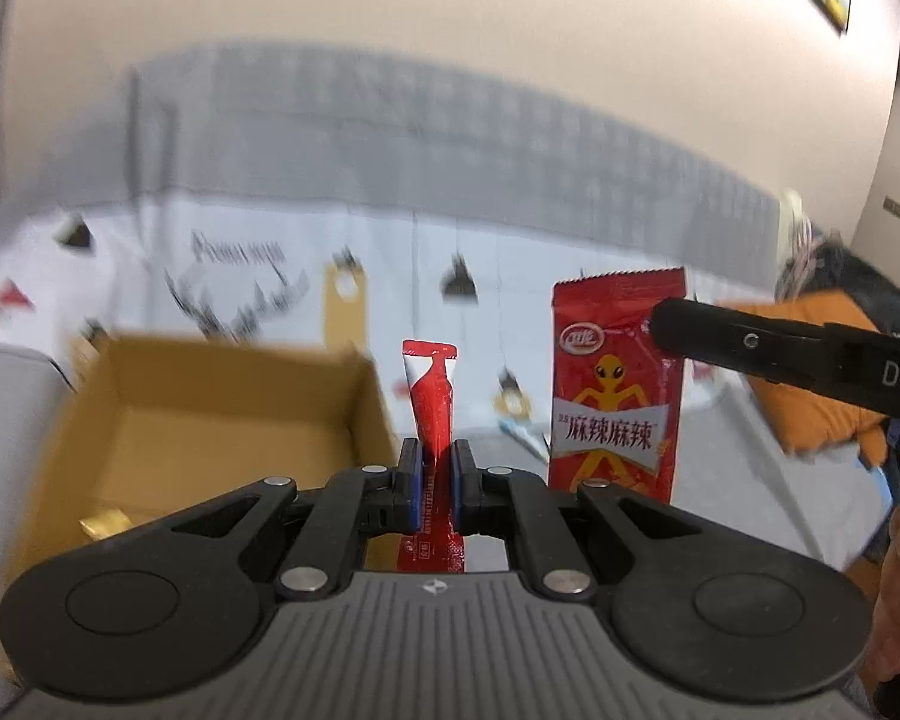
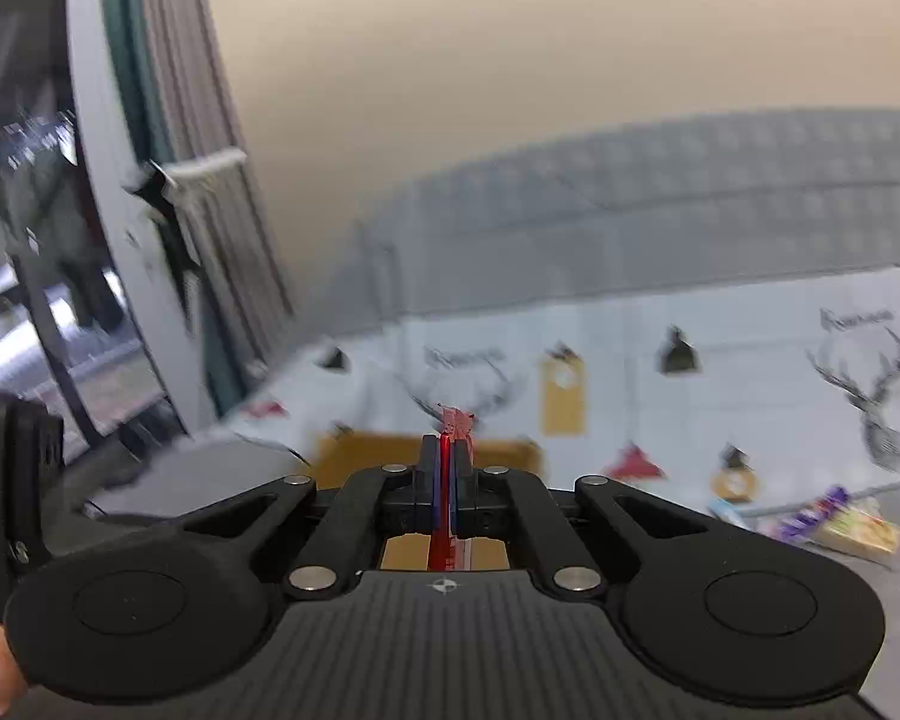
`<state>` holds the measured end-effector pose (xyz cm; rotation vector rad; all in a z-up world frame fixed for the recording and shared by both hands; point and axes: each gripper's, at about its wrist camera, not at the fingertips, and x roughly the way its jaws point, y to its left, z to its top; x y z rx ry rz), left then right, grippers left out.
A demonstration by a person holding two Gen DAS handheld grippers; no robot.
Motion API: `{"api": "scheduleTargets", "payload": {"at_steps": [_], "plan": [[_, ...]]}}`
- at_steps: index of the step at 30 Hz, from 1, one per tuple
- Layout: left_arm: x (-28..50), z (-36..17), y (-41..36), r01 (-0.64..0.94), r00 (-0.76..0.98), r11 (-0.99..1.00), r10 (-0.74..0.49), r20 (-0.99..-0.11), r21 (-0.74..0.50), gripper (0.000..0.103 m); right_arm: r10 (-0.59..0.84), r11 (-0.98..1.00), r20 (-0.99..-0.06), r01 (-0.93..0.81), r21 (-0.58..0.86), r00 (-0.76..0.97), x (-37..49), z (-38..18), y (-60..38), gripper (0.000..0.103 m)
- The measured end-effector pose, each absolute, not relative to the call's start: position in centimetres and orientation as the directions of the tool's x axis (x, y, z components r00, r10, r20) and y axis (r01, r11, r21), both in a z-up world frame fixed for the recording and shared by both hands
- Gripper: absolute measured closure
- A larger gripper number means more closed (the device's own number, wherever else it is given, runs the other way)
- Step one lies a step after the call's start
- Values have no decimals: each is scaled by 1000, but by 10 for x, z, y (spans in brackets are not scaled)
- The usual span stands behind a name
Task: Organize snacks
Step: 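Carry the red stick with left tool while right tool carries red spicy packet toward box, then lower both held snacks into the cardboard box and open both tools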
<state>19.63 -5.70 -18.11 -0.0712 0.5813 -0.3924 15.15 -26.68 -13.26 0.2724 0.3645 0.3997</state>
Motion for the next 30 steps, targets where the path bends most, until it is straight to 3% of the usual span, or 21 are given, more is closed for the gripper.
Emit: {"api": "scheduleTargets", "payload": {"at_steps": [6,10,16,22,30], "plan": [[176,-143,-7,282,849,944,-329,-414,-172,94,468,869,-237,-394,300,851,142,-97,-221,101],[174,-148,19,229,875,959,-278,-397,-167,94,476,865,-240,-401,302,846,144,-103,-190,101],[179,-193,46,188,858,965,-252,-448,-183,94,474,875,-312,-401,272,823,160,-142,-145,101],[199,-248,67,142,800,970,-231,-554,-199,94,491,869,-403,-401,291,772,184,-185,-120,101],[226,-286,77,136,761,972,-226,-608,-191,94,469,881,-493,-350,318,732,213,-230,-120,101]]}}
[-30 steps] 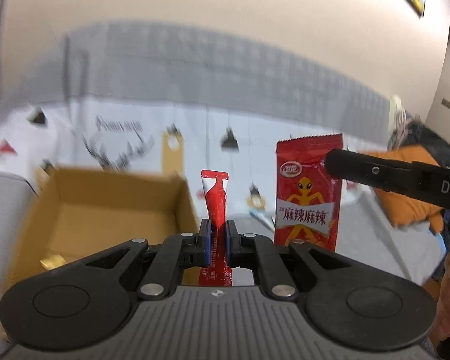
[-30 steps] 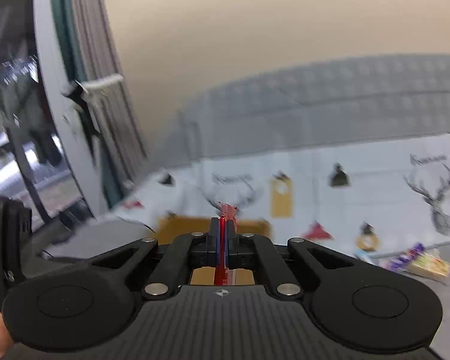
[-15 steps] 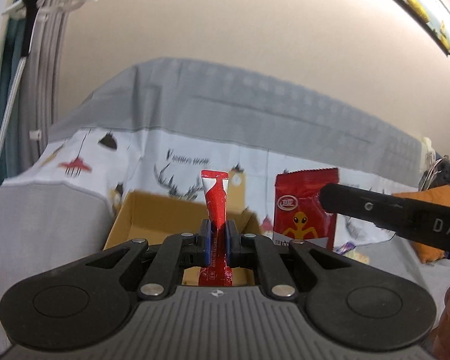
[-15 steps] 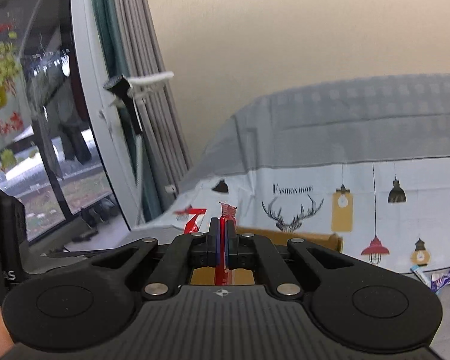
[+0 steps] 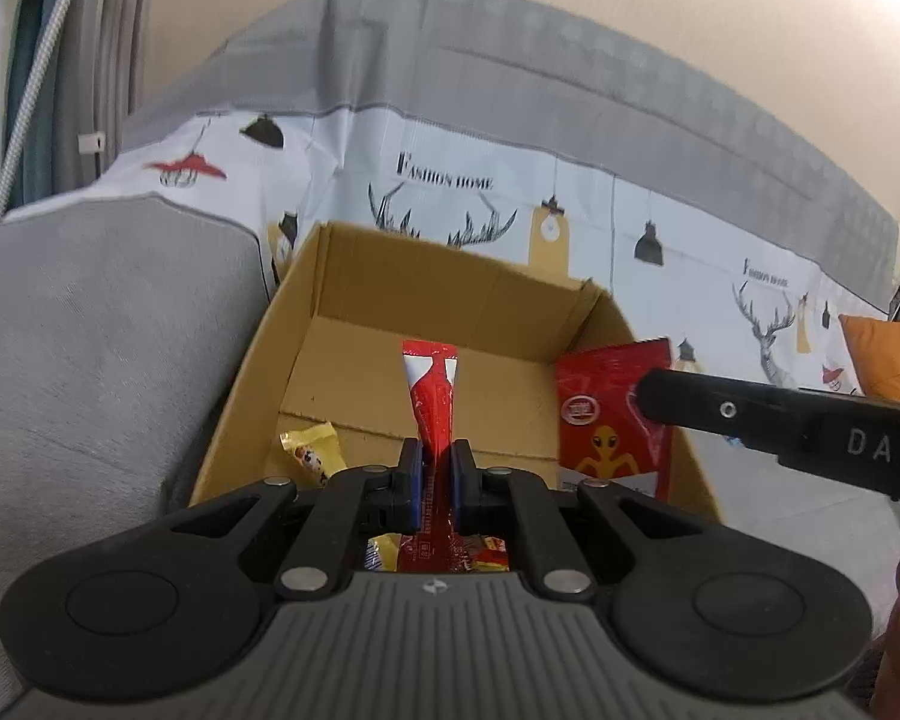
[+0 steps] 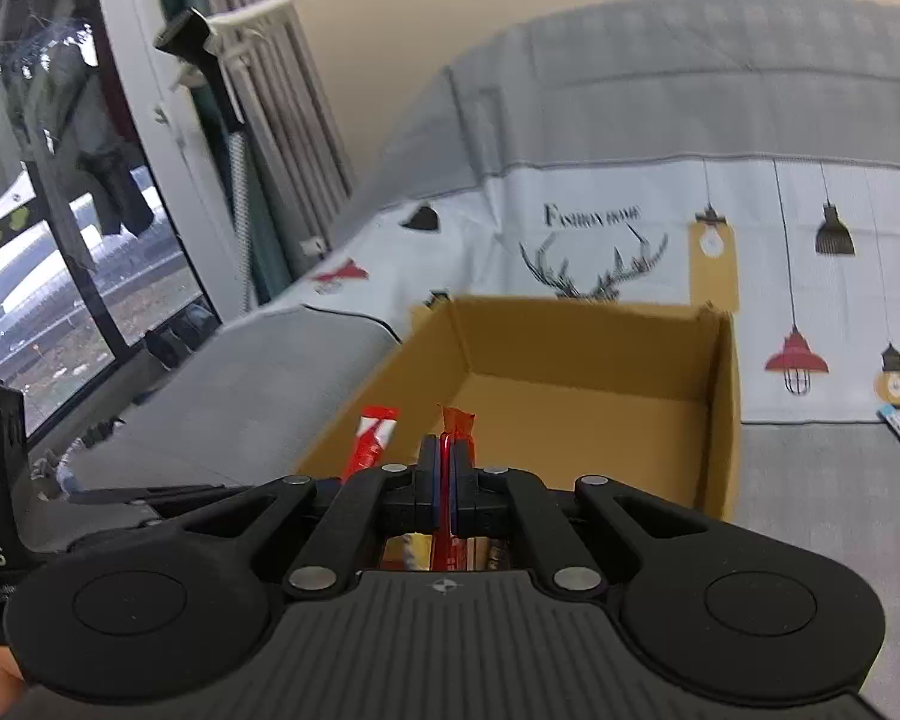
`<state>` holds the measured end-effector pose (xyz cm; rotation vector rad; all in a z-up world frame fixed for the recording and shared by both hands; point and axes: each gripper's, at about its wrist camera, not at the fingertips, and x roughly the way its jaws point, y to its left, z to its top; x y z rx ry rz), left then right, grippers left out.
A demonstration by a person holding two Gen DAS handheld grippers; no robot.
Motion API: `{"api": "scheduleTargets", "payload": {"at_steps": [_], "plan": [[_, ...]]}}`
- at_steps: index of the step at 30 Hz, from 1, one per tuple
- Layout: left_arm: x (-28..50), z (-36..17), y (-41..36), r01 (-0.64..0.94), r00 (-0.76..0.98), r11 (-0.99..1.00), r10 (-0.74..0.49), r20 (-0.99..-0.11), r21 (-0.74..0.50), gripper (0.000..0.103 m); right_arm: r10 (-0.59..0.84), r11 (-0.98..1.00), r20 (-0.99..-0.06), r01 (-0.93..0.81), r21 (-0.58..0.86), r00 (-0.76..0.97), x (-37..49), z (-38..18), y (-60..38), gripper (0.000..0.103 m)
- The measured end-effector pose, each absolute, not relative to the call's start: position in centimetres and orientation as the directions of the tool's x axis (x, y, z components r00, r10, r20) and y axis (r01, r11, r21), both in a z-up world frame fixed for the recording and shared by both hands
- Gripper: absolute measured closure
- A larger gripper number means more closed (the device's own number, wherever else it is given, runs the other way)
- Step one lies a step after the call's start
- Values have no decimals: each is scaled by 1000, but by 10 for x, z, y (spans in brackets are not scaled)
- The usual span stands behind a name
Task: Organize snacks
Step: 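Lower both held snacks into the cardboard box and open both tools, then grasp the blue stick with left tool while right tool grasps the purple bar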
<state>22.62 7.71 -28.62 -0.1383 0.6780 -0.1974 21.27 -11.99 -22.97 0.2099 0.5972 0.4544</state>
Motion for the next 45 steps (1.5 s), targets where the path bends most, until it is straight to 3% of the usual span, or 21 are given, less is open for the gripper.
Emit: {"api": "scheduleTargets", "payload": {"at_steps": [8,9,11,12,13,15,17,19,24,29,32,40,45], "plan": [[248,-304,83,103,717,971,-222,-660,-215,92,470,881,-543,-326,344,696,237,-259,-115,101],[247,-302,85,105,710,968,-234,-664,-228,89,491,869,-538,-344,356,685,239,-259,-114,100],[242,-296,87,84,714,968,-223,-664,-235,70,496,867,-528,-358,347,689,236,-257,-112,95],[239,-292,88,64,719,970,-208,-663,-235,41,479,875,-515,-345,339,711,233,-253,-113,78],[236,-288,89,51,724,971,-197,-661,-234,17,469,880,-501,-332,341,727,230,-251,-116,50],[229,-278,88,36,737,973,-179,-652,-227,15,461,881,-479,-319,350,747,225,-245,-124,29],[224,-268,83,56,740,974,-189,-645,-220,15,452,885,-474,-314,344,755,220,-239,-132,23],[219,-258,74,68,743,976,-189,-642,-208,15,445,888,-466,-310,339,765,213,-235,-141,3],[204,-235,44,99,763,977,-196,-616,-188,8,400,905,-427,-278,322,811,184,-222,-170,1],[191,-219,-1,146,768,977,-210,-604,-153,8,374,905,-397,-236,353,838,162,-218,-212,0],[189,-218,-29,142,765,982,-191,-615,-128,0,353,903,-381,-206,377,854,152,-222,-241,0],[213,-235,-111,235,731,966,-246,-636,-104,0,257,923,-326,-131,362,910,151,-253,-315,0],[254,-260,-158,243,682,956,-290,-671,-166,0,251,878,-365,-52,476,896,182,-294,-372,0]]}}
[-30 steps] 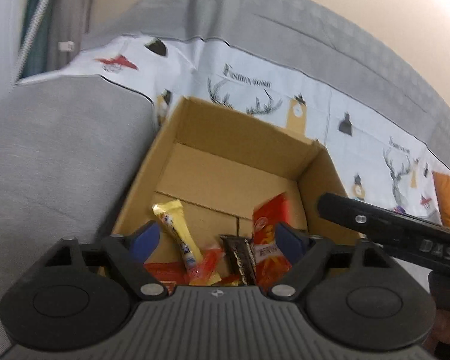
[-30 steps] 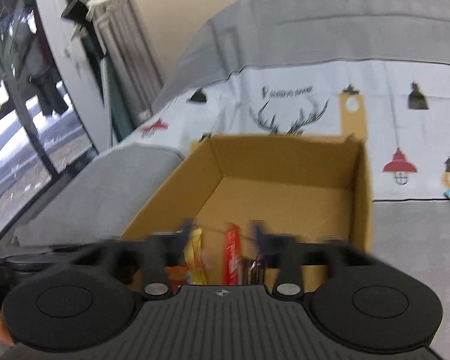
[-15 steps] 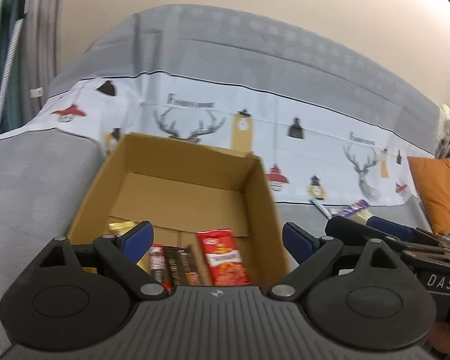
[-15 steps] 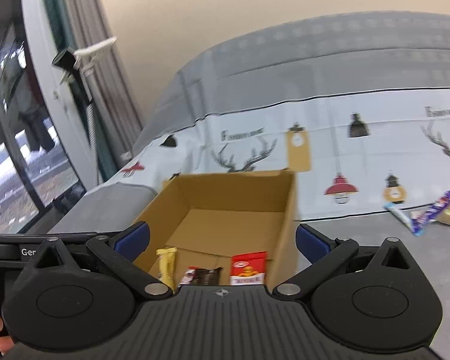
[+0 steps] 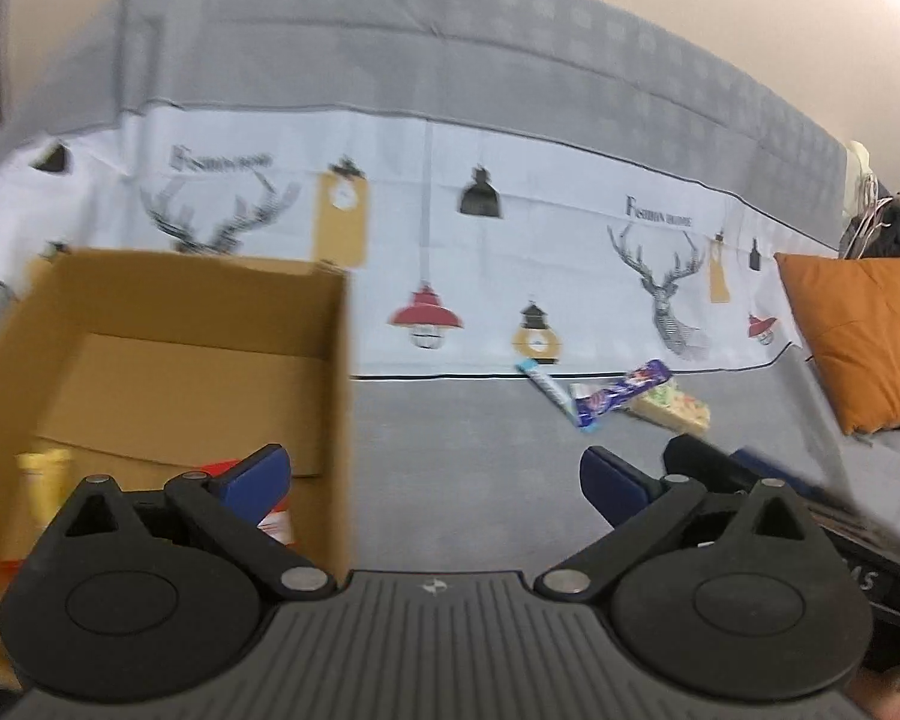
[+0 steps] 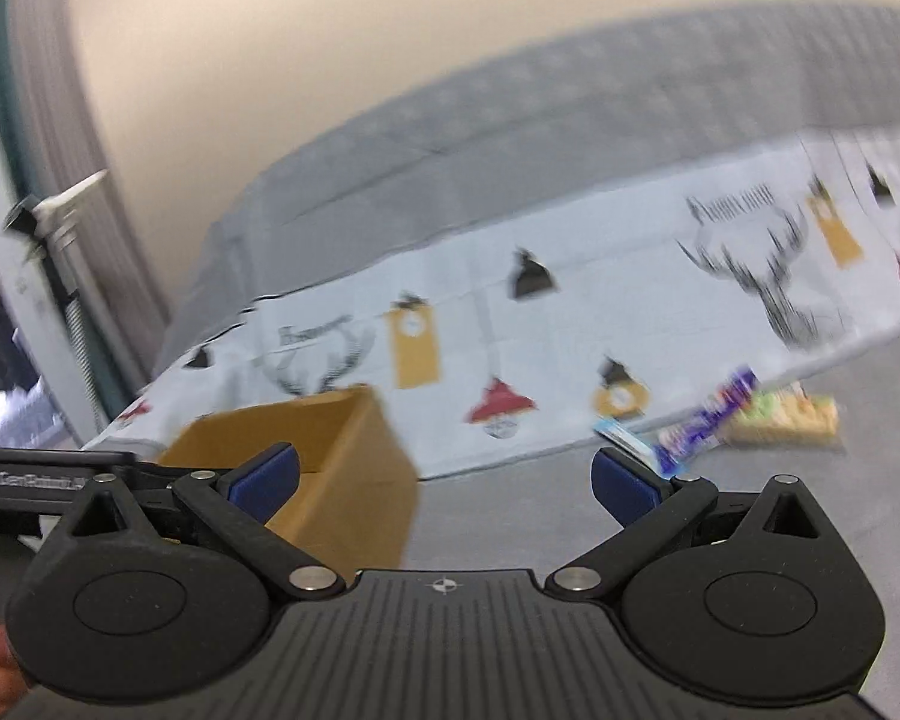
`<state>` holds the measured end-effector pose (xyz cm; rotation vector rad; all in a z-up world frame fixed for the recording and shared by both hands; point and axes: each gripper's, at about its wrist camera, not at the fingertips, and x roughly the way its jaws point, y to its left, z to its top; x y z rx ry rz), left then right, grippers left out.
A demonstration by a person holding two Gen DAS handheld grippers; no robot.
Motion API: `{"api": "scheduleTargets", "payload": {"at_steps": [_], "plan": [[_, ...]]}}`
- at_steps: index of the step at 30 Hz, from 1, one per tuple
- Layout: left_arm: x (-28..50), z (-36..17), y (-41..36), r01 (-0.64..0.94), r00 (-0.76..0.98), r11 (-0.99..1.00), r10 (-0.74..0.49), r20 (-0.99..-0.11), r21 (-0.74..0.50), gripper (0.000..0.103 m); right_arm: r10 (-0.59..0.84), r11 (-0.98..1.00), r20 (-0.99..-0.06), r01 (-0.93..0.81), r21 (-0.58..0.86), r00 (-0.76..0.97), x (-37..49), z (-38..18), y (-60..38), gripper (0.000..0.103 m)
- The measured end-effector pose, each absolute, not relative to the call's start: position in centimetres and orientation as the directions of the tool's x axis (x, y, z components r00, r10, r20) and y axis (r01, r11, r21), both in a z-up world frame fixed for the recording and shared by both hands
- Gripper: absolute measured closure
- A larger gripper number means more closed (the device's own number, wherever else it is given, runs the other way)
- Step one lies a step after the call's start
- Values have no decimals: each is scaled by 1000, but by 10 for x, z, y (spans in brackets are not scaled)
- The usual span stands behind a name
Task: Organize snacks
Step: 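Grasp the blue stick with left tool while right tool grasps the purple bar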
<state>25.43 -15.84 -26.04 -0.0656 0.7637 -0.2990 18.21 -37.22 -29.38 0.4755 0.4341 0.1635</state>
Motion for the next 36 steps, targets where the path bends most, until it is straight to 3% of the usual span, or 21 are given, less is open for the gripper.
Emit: {"api": "scheduleTargets", "payload": {"at_steps": [9,12,15,18,21,22,26,27,29,30,32,36], "plan": [[352,-333,-253,263,615,952,-290,-733,-156,1,239,869,-356,-36,493,903,255,-356,-450,2],[387,-359,-281,264,600,954,-280,-749,-145,2,256,786,-428,71,614,867,284,-386,-476,14],[417,-377,-301,257,581,951,-296,-758,-175,10,249,759,-485,143,636,838,309,-401,-487,33],[442,-393,-311,240,552,944,-324,-768,-226,20,242,788,-505,136,600,828,338,-407,-491,39],[464,-414,-319,226,517,938,-345,-783,-264,22,249,785,-531,152,600,810,359,-423,-499,45],[469,-419,-321,229,510,932,-360,-782,-279,27,255,773,-545,170,611,798,364,-429,-501,51],[483,-438,-333,268,535,918,-393,-748,-291,36,237,763,-574,216,609,784,374,-438,-502,53],[485,-438,-337,291,541,921,-381,-750,-258,44,227,765,-576,222,604,786,376,-439,-502,54],[484,-436,-344,339,547,925,-343,-764,-173,76,218,784,-591,221,580,777,382,-441,-500,59],[483,-435,-344,362,537,919,-340,-772,-153,81,208,801,-611,226,555,763,384,-442,-497,75],[483,-434,-335,358,493,913,-363,-791,-196,88,233,802,-615,208,560,754,384,-442,-495,83],[467,-429,-315,336,445,922,-337,-830,-194,90,267,867,-623,99,489,735,376,-429,-480,83]]}}
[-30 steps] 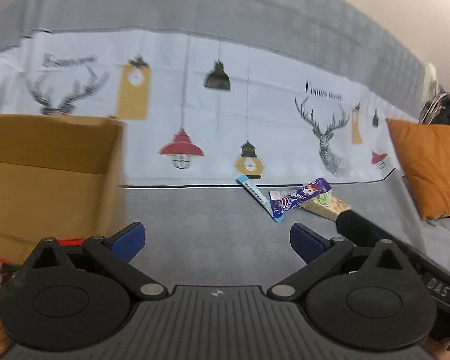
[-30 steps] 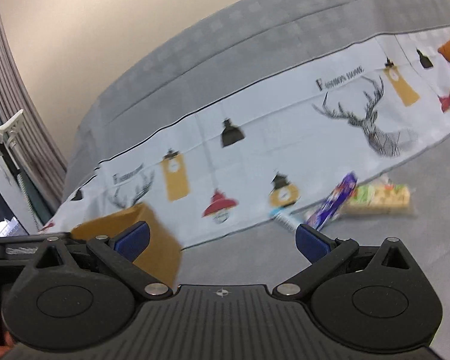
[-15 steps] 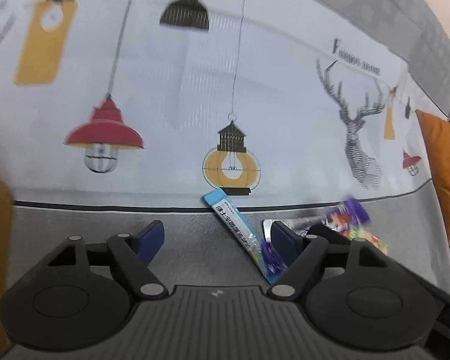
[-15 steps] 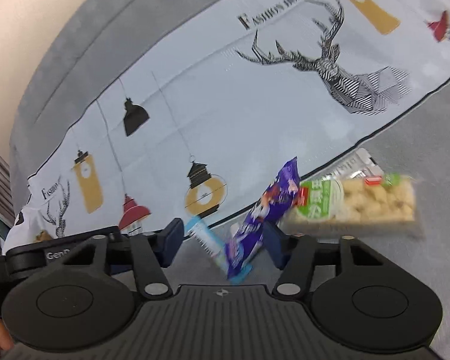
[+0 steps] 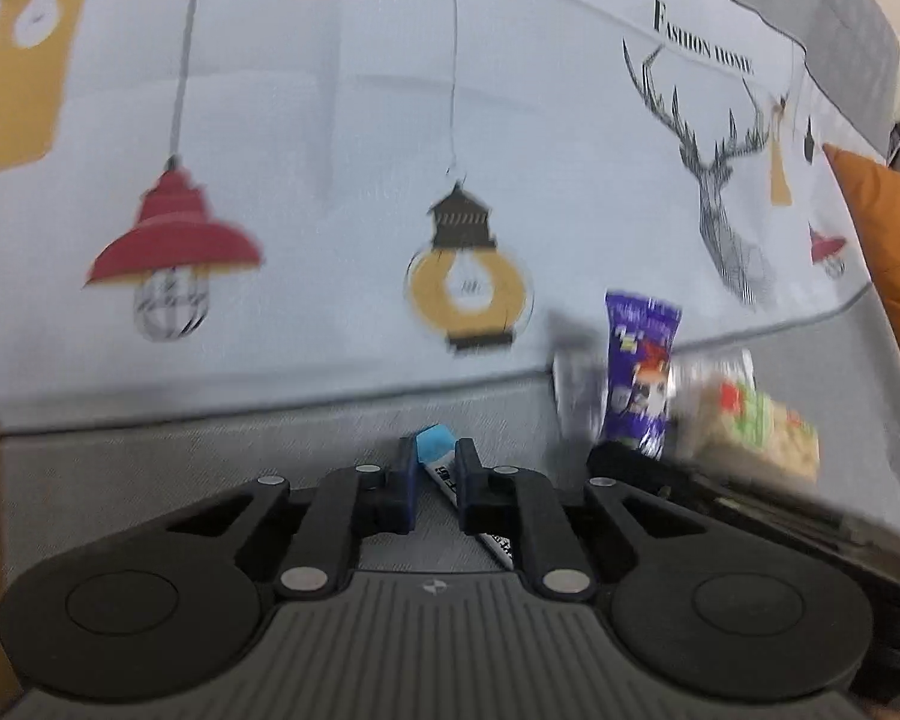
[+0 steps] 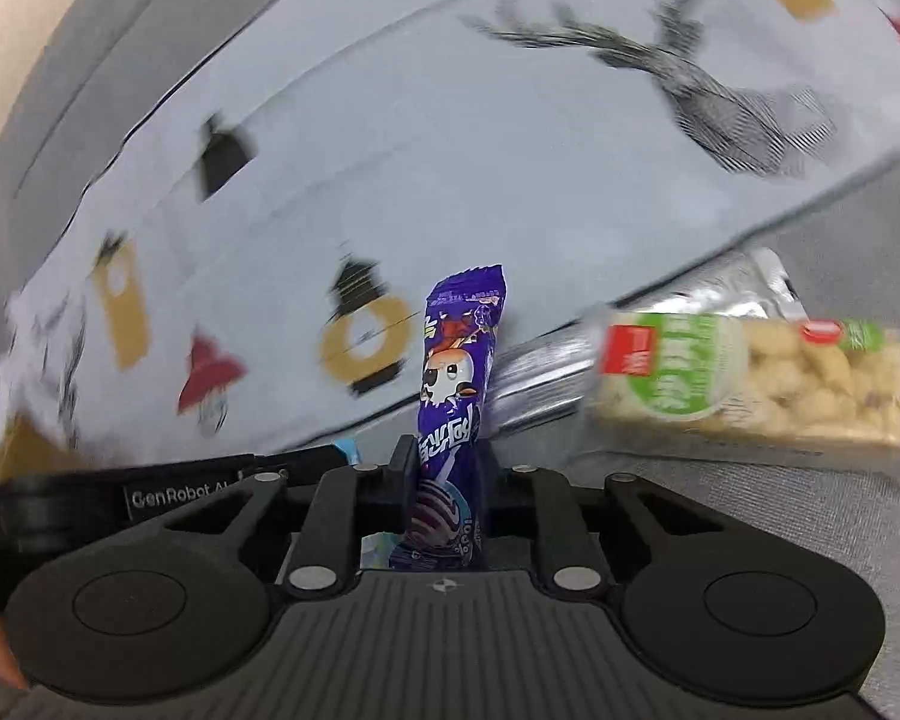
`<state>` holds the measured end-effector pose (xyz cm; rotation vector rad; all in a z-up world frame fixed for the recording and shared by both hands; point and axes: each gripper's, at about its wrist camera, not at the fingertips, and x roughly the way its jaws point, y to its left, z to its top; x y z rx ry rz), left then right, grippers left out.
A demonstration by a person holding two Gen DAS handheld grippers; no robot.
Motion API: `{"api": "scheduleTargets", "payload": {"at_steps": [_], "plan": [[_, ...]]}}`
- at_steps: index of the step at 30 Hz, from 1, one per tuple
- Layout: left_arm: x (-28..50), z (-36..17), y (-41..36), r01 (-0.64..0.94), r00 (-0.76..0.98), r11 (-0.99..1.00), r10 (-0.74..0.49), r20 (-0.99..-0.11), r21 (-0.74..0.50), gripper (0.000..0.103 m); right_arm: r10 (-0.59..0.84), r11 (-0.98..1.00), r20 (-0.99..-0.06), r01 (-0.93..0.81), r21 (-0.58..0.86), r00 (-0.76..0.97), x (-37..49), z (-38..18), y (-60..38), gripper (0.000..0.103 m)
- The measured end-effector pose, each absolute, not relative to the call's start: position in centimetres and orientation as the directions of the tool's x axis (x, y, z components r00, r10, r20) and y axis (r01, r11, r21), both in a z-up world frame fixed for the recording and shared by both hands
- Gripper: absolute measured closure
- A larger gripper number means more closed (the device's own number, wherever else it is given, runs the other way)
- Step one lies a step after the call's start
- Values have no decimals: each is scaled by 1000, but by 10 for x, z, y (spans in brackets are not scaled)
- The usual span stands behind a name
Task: Organize snacks
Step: 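Grasp the blue stick with left tool while right tool grasps the purple bar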
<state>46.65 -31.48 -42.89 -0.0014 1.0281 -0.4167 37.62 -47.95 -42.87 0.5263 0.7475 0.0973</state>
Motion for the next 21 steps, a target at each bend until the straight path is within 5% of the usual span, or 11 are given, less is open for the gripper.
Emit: {"api": "scheduleTargets", "payload": {"at_steps": [6,11,18,21], "plan": [[420,-417,-305,431,395,889,-339,-854,-154,92,254,891,-666,98,443,702,341,-427,-487,83],[385,-419,-308,476,363,866,-354,-862,-155,67,274,879,-665,100,466,695,313,-428,-498,82],[371,-438,-312,476,427,877,-299,-853,-69,70,303,887,-675,60,458,673,310,-430,-502,77],[372,-440,-314,483,458,874,-305,-835,-54,88,308,897,-674,30,440,671,317,-432,-498,75]]}}
